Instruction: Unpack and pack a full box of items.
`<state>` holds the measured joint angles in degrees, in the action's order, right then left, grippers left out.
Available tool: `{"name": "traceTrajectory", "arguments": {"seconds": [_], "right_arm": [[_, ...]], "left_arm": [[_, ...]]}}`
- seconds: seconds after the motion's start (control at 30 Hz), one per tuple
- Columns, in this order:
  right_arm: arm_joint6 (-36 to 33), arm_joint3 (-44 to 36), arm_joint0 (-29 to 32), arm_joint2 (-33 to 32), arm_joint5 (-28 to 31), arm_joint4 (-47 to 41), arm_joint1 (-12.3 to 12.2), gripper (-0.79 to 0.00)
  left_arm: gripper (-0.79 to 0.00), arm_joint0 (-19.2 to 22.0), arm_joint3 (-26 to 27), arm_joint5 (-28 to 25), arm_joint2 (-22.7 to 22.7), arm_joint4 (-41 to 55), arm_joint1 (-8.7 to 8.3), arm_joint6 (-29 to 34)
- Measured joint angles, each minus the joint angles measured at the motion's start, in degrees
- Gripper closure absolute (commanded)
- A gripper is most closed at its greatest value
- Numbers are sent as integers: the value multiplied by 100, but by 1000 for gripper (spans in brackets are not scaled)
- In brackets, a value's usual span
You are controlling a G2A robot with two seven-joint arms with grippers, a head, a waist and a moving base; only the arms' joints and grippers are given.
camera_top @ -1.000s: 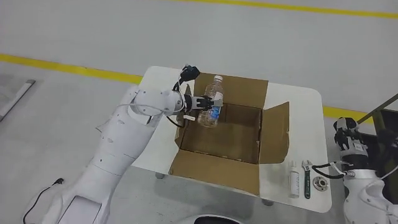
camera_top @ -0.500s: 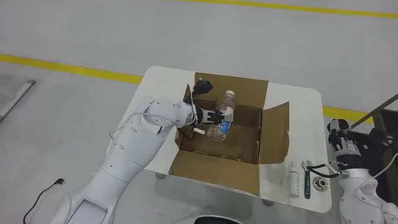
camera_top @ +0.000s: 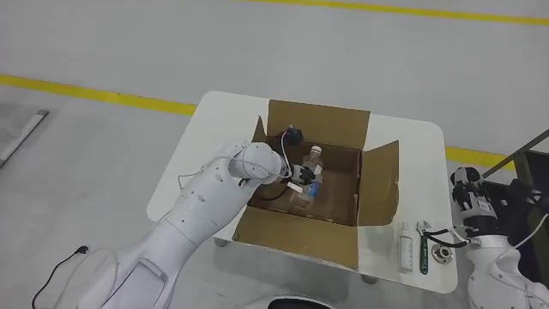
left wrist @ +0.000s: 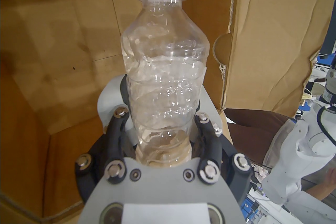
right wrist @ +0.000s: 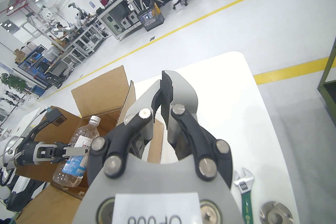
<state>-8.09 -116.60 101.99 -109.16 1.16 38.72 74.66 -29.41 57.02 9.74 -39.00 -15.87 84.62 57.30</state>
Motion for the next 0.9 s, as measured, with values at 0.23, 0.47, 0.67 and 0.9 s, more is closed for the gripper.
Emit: {"name": "traceTrajectory", "arguments": {"seconds": [0.23,0.47,0.67,0.9], "right_arm": [[-28,-32,33,8,11,-25,3,0],[-74,-25,46,36,22,-80,6,0],[-86,51,-16,61,34,-72,4,0],[-96,80,-45,54,48,-67,0,0]], "left_arm": [[0,136,-74,140,118,-194,59,64],[0,135,-73,139,117,-192,58,61],[0,82,66,281,231,-517,68,102],[0,164,-31,955,589,-965,200,487]]}}
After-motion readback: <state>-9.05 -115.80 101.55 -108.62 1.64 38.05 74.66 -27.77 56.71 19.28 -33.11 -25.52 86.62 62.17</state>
